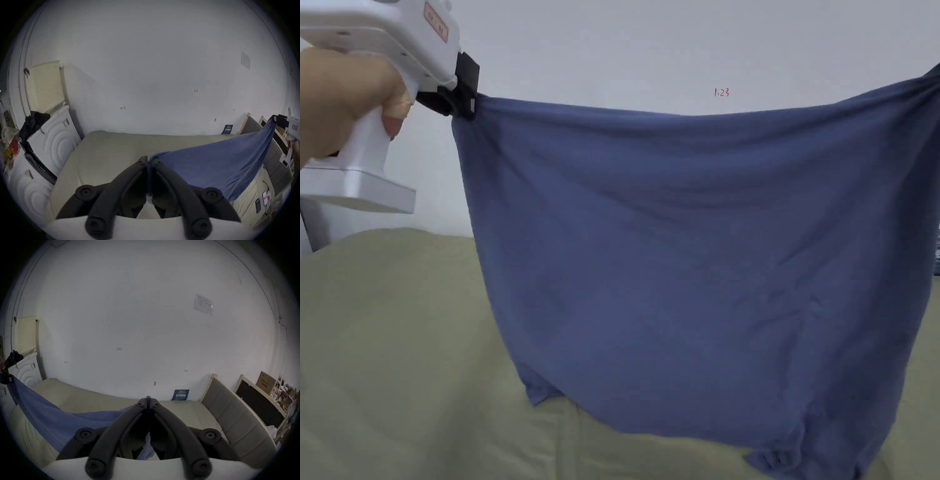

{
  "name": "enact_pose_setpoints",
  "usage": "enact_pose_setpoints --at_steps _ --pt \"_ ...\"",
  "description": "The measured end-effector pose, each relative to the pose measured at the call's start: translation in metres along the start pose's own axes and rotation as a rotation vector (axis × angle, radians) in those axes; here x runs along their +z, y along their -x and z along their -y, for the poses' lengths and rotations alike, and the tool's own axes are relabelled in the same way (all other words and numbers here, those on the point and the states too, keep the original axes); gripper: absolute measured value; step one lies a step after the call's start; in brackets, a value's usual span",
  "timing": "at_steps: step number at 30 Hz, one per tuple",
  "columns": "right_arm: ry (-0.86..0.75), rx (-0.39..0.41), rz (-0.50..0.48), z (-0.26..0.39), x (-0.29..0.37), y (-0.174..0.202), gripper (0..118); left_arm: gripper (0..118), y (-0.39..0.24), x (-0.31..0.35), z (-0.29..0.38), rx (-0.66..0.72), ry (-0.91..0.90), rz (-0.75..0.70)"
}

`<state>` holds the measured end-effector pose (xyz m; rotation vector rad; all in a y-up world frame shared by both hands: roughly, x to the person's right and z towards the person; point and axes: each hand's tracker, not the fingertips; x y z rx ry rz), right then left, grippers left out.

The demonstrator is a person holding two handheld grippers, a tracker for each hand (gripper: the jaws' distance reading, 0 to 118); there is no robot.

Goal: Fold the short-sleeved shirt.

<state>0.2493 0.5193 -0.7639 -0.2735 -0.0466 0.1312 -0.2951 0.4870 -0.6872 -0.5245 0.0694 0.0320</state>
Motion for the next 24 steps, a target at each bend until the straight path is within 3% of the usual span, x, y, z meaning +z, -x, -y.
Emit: enact_pose_setpoints --at_steps 9,11,13,17,21,24 --pt "-0.064 0.032 -0.021 -0.006 0.002 0.010 2 4 0.001 0.009 0.001 -0.026 -0.034 -0.047" --pt "-0.011 -0.013 -0.027 0.000 0.007 0.010 2 4 0.002 0.012 0.010 -0.030 -0.031 -0.040" --pt "0.010 -0.029 -0.036 0.015 0.017 0.010 2 4 0.004 0.017 0.025 -0.024 -0.020 -0.019" --pt "0.079 0.026 -0.053 0.052 0.030 0.008 2 4 0.008 0.026 0.069 -0.008 0.017 0.036" --pt "0.164 -0.027 -0.050 0.103 0.073 0.010 2 4 0.031 0.017 0.106 0.065 0.135 0.058" --pt "0.226 -0.003 -0.073 0.133 0.063 0.009 2 4 0.039 0.022 0.143 0.095 0.154 0.103"
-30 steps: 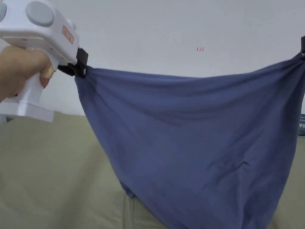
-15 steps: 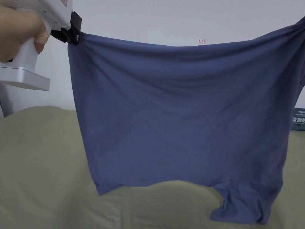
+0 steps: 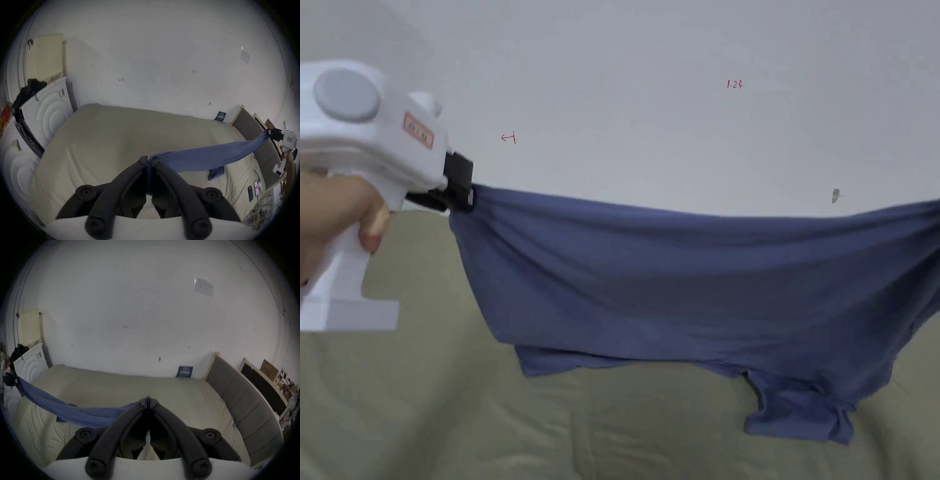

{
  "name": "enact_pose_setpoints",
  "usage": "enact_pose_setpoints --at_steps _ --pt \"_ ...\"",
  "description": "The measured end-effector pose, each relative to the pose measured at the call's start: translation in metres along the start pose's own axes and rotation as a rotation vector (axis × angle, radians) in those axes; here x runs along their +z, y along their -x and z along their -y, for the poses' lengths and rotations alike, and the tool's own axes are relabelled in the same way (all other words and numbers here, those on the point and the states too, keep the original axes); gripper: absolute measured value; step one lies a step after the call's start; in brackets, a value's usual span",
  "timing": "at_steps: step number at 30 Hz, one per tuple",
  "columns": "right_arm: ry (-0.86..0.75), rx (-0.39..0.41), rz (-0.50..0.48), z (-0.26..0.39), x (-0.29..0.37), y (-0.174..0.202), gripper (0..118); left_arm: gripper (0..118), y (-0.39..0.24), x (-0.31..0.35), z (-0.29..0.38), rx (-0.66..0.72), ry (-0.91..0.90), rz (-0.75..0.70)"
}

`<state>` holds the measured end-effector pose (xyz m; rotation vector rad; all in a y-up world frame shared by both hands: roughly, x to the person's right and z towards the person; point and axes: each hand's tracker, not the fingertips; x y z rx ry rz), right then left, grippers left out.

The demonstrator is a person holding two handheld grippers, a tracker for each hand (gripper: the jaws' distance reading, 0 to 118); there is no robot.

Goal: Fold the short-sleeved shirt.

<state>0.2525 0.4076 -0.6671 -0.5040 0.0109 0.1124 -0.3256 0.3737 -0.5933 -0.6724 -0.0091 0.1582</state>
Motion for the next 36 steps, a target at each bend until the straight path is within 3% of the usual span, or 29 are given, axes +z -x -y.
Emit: enact_pose_setpoints --at_steps 5,8,13,17,20,25,36 --pt "0.043 -0.001 -0.020 0.068 0.024 -0.004 2 4 0.006 0.004 0.058 -0.016 0.066 0.005" --pt "0.063 -0.008 -0.010 0.122 0.047 -0.008 2 4 0.017 0.011 0.098 0.027 0.131 0.091" --pt "0.155 -0.107 -0.040 0.225 0.091 -0.017 2 4 0.027 0.023 0.178 0.013 0.137 0.061" --pt "0.270 -0.044 -0.041 0.279 0.106 -0.013 2 4 0.029 0.032 0.248 0.075 0.207 0.081" --pt "0.311 -0.078 -0.056 0.311 0.117 -0.013 2 4 0.024 0.045 0.293 0.029 0.245 0.038" --pt "0.343 -0.114 -0.070 0.351 0.141 -0.019 2 4 0.040 0.062 0.346 0.091 0.322 0.054" --pt "0.436 -0.148 -0.083 0.410 0.194 -0.026 2 4 0.048 0.096 0.393 0.054 0.346 0.062"
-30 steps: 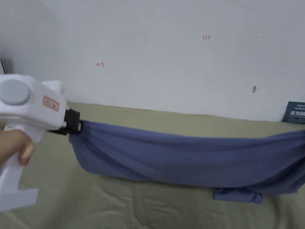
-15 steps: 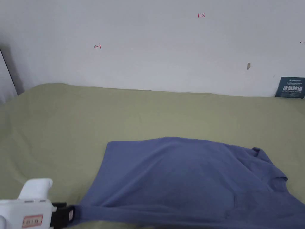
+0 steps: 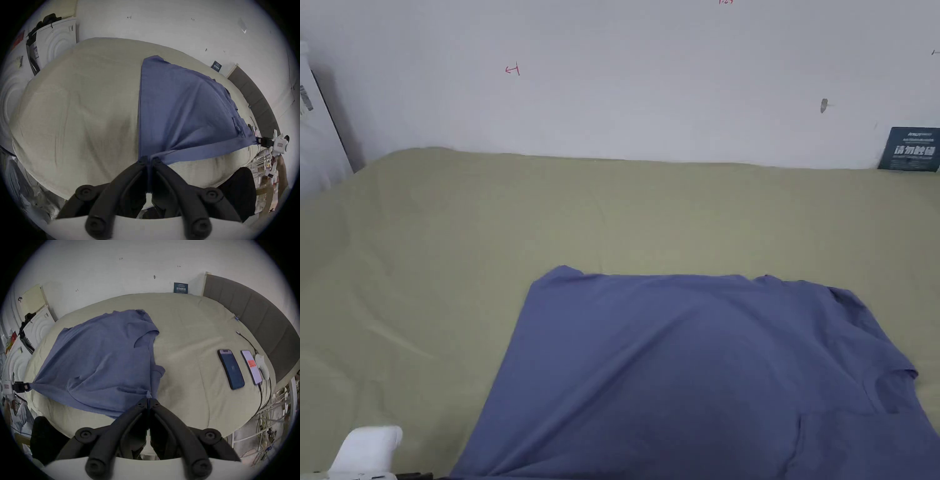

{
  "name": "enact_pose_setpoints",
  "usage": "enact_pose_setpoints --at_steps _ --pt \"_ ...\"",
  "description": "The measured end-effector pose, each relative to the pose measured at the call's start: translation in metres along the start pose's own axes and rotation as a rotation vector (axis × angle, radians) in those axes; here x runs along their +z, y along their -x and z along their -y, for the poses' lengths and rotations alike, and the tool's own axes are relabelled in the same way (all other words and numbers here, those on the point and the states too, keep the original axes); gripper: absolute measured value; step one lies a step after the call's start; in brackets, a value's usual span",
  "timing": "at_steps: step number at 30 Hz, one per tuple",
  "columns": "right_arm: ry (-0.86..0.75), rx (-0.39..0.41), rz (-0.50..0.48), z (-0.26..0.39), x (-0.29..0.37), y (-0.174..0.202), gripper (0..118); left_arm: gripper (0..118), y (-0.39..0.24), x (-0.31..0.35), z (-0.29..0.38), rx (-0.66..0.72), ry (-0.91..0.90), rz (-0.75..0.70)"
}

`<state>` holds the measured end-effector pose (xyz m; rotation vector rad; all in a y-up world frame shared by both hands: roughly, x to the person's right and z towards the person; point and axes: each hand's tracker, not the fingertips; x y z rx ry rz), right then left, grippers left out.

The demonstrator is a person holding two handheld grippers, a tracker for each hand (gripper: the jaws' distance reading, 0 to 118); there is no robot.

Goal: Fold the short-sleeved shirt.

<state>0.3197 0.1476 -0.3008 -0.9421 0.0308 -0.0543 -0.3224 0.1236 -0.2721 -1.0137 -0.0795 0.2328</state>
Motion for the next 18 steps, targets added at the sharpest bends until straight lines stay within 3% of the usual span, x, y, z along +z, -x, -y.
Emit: enact_pose_setpoints --at_steps 7,8,9,10,11,12,13,14,18 --pt "0.031 0.005 0.030 0.011 -0.015 -0.003 3 5 0.000 -0.021 0.014 -0.006 0.043 -0.009" --pt "0.037 -0.007 0.023 0.009 -0.017 -0.003 4 12 0.000 -0.023 0.014 -0.008 0.044 -0.016" --pt "0.058 -0.032 -0.004 0.006 -0.019 -0.004 8 32 -0.002 -0.023 0.014 -0.004 0.041 -0.031" --pt "0.062 -0.046 -0.005 0.003 -0.016 -0.003 19 74 -0.005 -0.017 0.013 0.004 0.019 -0.056" --pt "0.047 -0.043 0.012 0.001 -0.009 0.000 32 99 -0.007 -0.009 0.012 0.007 -0.005 -0.090" --pt "0.026 -0.027 0.035 -0.002 -0.001 0.003 52 108 -0.010 -0.001 0.010 0.009 -0.025 -0.112" --pt "0.004 0.014 0.053 -0.005 0.008 0.006 83 107 -0.014 0.010 0.009 0.002 -0.048 -0.110" --pt "-0.005 0.036 0.058 -0.007 0.016 0.009 94 107 -0.018 0.023 0.007 -0.004 -0.088 -0.100" --pt "-0.026 0.047 0.056 -0.010 0.041 0.021 91 107 -0.044 0.053 -0.002 -0.062 -0.116 -0.062"
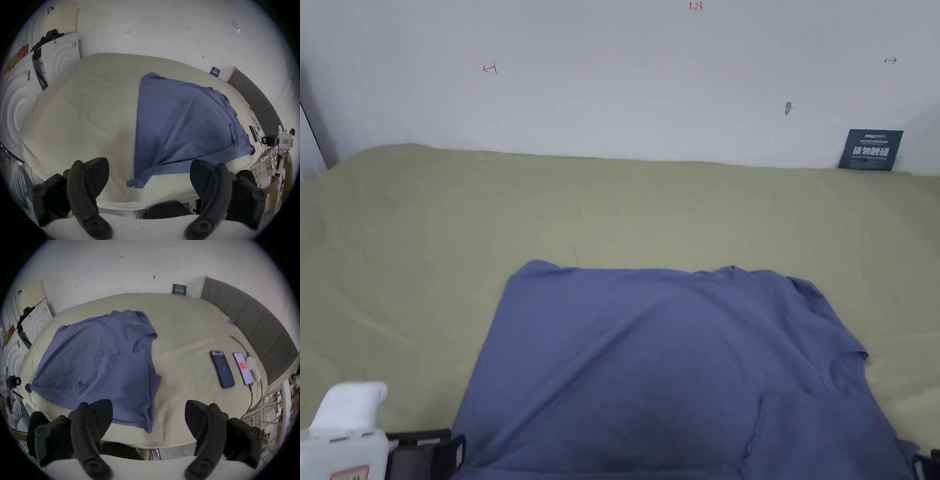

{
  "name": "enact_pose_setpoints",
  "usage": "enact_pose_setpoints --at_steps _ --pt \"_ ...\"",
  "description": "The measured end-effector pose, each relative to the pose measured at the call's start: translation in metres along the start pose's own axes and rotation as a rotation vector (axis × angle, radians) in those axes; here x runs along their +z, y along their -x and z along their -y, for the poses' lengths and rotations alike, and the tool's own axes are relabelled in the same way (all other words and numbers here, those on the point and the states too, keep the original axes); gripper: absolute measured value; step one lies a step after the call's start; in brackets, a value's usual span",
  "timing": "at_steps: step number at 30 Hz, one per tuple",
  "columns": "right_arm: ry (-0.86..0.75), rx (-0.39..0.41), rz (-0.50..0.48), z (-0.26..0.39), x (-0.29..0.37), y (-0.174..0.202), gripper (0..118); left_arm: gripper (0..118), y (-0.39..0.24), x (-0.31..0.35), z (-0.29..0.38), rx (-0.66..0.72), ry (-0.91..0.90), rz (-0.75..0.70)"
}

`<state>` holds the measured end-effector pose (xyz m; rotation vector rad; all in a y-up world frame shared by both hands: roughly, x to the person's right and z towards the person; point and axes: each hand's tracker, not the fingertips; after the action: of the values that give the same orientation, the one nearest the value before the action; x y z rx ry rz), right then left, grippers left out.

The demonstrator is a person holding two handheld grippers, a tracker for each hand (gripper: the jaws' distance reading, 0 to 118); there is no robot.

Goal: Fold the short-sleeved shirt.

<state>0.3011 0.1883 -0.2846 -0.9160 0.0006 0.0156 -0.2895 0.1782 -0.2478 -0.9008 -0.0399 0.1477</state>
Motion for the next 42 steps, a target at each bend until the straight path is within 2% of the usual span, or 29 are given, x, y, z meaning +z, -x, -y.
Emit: enact_pose_setpoints --at_steps 2,3,4,5,6,7,8,10,13,20,21,22,23,24,30,31,32,33,34,35,36,37,38,39,40,42 --pt "-0.003 -0.010 -0.018 0.002 0.004 0.004 92 105 -0.011 0.003 -0.003 -0.047 -0.014 -0.006" --pt "0.000 -0.026 -0.022 0.004 0.005 0.007 92 101 -0.017 0.004 -0.001 -0.073 -0.035 -0.006" --pt "0.008 -0.036 -0.025 0.007 0.006 0.011 87 86 -0.022 0.005 0.000 -0.091 -0.044 -0.001" --pt "0.020 -0.043 -0.037 0.010 0.006 0.015 75 67 -0.026 0.004 0.001 -0.079 -0.036 -0.010" --pt "0.029 -0.043 -0.050 0.013 0.005 0.018 53 38 -0.027 -0.001 0.003 -0.067 -0.025 -0.028" --pt "0.024 -0.044 -0.057 0.018 0.003 0.021 7 0 -0.028 -0.006 0.005 -0.042 -0.002 -0.048" --pt "0.028 -0.042 -0.059 0.022 -0.001 0.023 0 0 -0.027 -0.011 0.009 -0.012 -0.001 -0.060" --pt "0.033 -0.040 -0.037 0.029 -0.010 0.027 0 0 -0.018 -0.020 0.015 0.003 0.026 -0.055" --pt "0.068 -0.029 -0.065 0.036 -0.011 0.025 0 0 -0.007 -0.025 0.023 0.029 0.048 -0.081" --pt "0.032 -0.037 -0.047 0.029 -0.009 0.012 0 2 0.014 -0.024 0.029 0.050 0.078 -0.091" --pt "0.032 -0.039 -0.046 0.027 -0.007 0.013 0 16 0.014 -0.028 0.028 0.043 0.089 -0.081" --pt "0.032 -0.038 -0.047 0.026 -0.007 0.012 0 61 0.014 -0.027 0.029 0.039 0.093 -0.074" --pt "0.033 -0.038 -0.050 0.025 -0.008 0.009 0 96 0.013 -0.029 0.029 0.035 0.096 -0.063" --pt "0.032 -0.042 -0.051 0.025 -0.009 0.006 0 111 0.013 -0.032 0.030 0.032 0.101 -0.058" --pt "0.044 -0.062 -0.035 0.021 -0.013 -0.002 0 108 0.007 -0.060 0.032 -0.019 0.149 -0.033" --pt "0.049 -0.065 -0.036 0.021 -0.017 -0.006 0 101 0.007 -0.065 0.032 -0.034 0.155 -0.054" --pt "0.061 -0.064 -0.028 0.022 -0.021 -0.008 0 85 0.009 -0.071 0.031 -0.037 0.150 -0.080" --pt "0.074 -0.060 -0.021 0.021 -0.024 -0.007 0 57 0.011 -0.074 0.030 -0.028 0.151 -0.104" --pt "0.095 -0.052 -0.025 0.021 -0.030 -0.008 4 12 0.011 -0.076 0.030 0.012 0.134 -0.122" --pt "0.129 -0.042 -0.039 0.022 -0.036 -0.010 14 7 0.011 -0.075 0.031 0.070 0.122 -0.079" --pt "0.147 -0.039 -0.054 0.023 -0.041 -0.012 36 6 0.012 -0.075 0.030 0.112 0.129 -0.040" --pt "0.165 -0.028 -0.063 0.024 -0.050 -0.013 75 5 0.011 -0.073 0.029 0.125 0.137 -0.008" --pt "0.167 -0.024 -0.070 0.026 -0.056 -0.014 93 5 0.011 -0.073 0.028 0.110 0.137 -0.019" --pt "0.163 -0.025 -0.072 0.027 -0.059 -0.014 95 5 0.009 -0.071 0.027 0.092 0.119 -0.041" --pt "0.163 -0.018 -0.089 0.028 -0.062 -0.015 89 5 0.007 -0.069 0.026 0.063 0.107 -0.053" --pt "0.194 -0.010 -0.097 0.030 -0.073 -0.011 90 5 0.005 -0.065 0.024 0.064 0.118 -0.045"
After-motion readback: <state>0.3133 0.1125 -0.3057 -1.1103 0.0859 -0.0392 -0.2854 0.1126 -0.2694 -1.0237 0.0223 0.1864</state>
